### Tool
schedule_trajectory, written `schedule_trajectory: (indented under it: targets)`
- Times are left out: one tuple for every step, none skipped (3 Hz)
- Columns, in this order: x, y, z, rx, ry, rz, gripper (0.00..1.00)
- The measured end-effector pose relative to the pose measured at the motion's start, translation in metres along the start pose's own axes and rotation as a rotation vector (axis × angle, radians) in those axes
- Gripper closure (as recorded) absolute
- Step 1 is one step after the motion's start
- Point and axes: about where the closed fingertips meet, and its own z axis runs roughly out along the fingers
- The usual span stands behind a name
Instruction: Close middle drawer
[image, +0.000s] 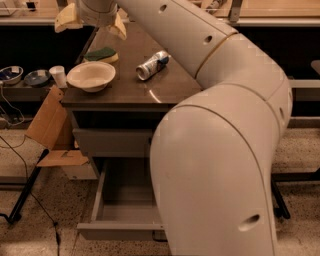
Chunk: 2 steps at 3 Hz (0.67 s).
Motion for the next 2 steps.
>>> schedule_trajectory:
  targets:
    - [0.0009,0.0006,0.0016,0.000,0.002,0.071,0.00]
    - [-0.0034,0.0015,0.0045,0.014,-0.039,0.064,0.00]
